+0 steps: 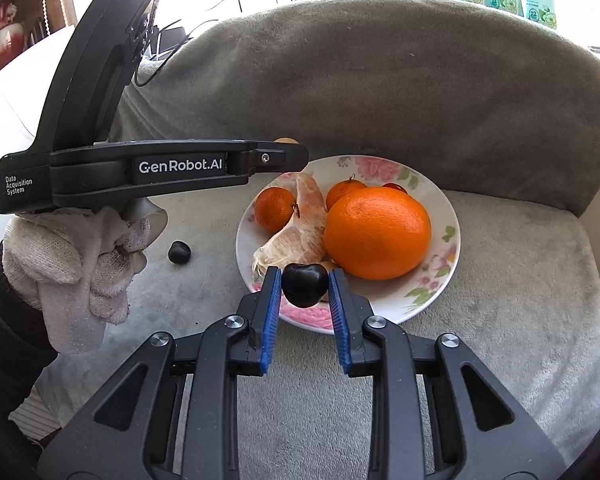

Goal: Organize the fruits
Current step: 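Lower both fruits onto the plate and open both tools, then move both tools away from the plate toward the red tomato and plum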

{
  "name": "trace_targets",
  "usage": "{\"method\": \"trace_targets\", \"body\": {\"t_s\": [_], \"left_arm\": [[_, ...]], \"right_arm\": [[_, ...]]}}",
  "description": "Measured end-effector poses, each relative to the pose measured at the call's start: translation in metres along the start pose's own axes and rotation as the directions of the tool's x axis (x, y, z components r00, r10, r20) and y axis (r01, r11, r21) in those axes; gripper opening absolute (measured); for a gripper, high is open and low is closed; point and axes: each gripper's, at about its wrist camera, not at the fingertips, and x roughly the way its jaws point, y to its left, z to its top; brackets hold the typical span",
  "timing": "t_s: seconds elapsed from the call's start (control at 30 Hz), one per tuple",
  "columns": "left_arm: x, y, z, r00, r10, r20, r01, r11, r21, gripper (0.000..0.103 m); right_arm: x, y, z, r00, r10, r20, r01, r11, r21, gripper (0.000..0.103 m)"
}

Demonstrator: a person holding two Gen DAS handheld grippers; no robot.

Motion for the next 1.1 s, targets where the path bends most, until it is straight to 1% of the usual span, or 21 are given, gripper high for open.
{"method": "trace_targets", "body": {"t_s": [0.23,0.27,0.3,0.37,0.4,0.43,0.47,0.5,0.53,0.57,0.6,0.63,0.7,0.77,0.8,0.83,0.87,0.97,1.03,1.1], "left_arm": [[0.001,-0.004,0.005,1.0,-0.01,0.003,0.01,1.0,0.012,0.024],[0.0,-0.004,0.006,1.0,-0.007,0.008,0.007,1.0,0.014,0.026],[-0.001,-0.004,0.006,1.0,-0.006,0.012,0.006,1.0,0.013,0.031],[-0.002,-0.004,0.007,1.0,-0.008,0.016,0.008,1.0,0.011,0.032],[-0.003,-0.004,0.007,1.0,-0.005,0.019,0.005,1.0,0.013,0.032],[-0.003,-0.004,0.007,1.0,-0.004,0.02,0.003,1.0,0.015,0.033],[-0.004,-0.004,0.008,1.0,-0.003,0.02,0.003,1.0,0.017,0.033],[-0.005,-0.004,0.008,1.0,-0.002,0.023,0.002,1.0,0.018,0.036],[-0.006,-0.004,0.007,1.0,-0.002,0.025,0.002,1.0,0.019,0.042],[-0.006,-0.005,0.008,1.0,-0.002,0.027,0.002,1.0,0.021,0.045],[-0.006,-0.006,0.008,1.0,-0.001,0.029,0.001,1.0,0.023,0.052],[-0.007,-0.006,0.008,0.999,-0.002,0.032,0.001,1.0,0.023,0.058],[-0.009,-0.006,0.007,0.999,0.004,0.036,-0.005,1.0,0.021,0.066],[-0.01,-0.006,0.006,0.999,0.008,0.042,-0.009,1.0,0.02,0.068],[-0.01,-0.006,0.007,0.999,0.01,0.041,-0.011,1.0,0.018,0.072],[-0.011,-0.006,0.007,0.999,0.013,0.043,-0.014,1.0,0.015,0.076],[-0.012,-0.005,0.007,0.999,0.017,0.046,-0.017,1.0,0.011,0.077],[-0.015,-0.005,0.008,0.999,0.019,0.049,-0.019,1.0,0.005,0.077],[-0.017,-0.005,0.008,0.998,0.025,0.053,-0.026,1.0,0.006,0.078],[-0.019,-0.006,0.008,0.998,0.027,0.057,-0.028,1.0,0.011,0.08]], "right_arm": [[0.0,0.002,0.002,1.0,-0.003,0.006,0.003,1.0,-0.005,0.025],[0.0,0.002,0.002,1.0,-0.003,0.007,0.003,1.0,-0.007,0.026],[0.0,0.003,0.002,1.0,-0.006,0.008,0.006,1.0,-0.009,0.026],[-0.002,0.004,0.002,1.0,-0.011,0.015,0.011,1.0,-0.012,0.033],[-0.004,0.004,0.002,1.0,-0.014,0.021,0.014,1.0,-0.011,0.043],[-0.006,0.004,0.002,0.999,-0.016,0.029,0.016,1.0,-0.01,0.05],[-0.008,0.004,0.002,0.999,-0.017,0.035,0.017,1.0,-0.01,0.052],[-0.009,0.004,0.003,0.999,-0.017,0.038,0.017,1.0,-0.01,0.052],[-0.01,0.004,0.003,0.999,-0.017,0.04,0.017,1.0,-0.011,0.052],[-0.01,0.005,0.003,0.999,-0.018,0.041,0.019,1.0,-0.013,0.053],[-0.011,0.005,0.003,0.999,-0.019,0.042,0.019,1.0,-0.015,0.057],[-0.011,0.005,0.003,0.999,-0.018,0.043,0.019,1.0,-0.017,0.065],[-0.013,0.005,0.003,0.999,-0.016,0.051,0.017,1.0,-0.019,0.073],[-0.014,0.007,0.002,0.998,-0.021,0.056,0.022,1.0,-0.02,0.078],[-0.014,0.007,0.002,0.998,-0.02,0.057,0.021,1.0,-0.02,0.082],[-0.014,0.007,0.002,0.998,-0.019,0.057,0.02,1.0,-0.021,0.085],[-0.014,0.007,0.002,0.998,-0.018,0.059,0.019,1.0,-0.023,0.085],[-0.016,0.01,0.002,0.998,-0.025,0.061,0.027,0.999,-0.036,0.087],[-0.017,0.012,0.002,0.997,-0.037,0.063,0.039,0.998,-0.043,0.091],[-0.018,0.013,0.003,0.997,-0.044,0.068,0.047,0.998,-0.048,0.092]]}}
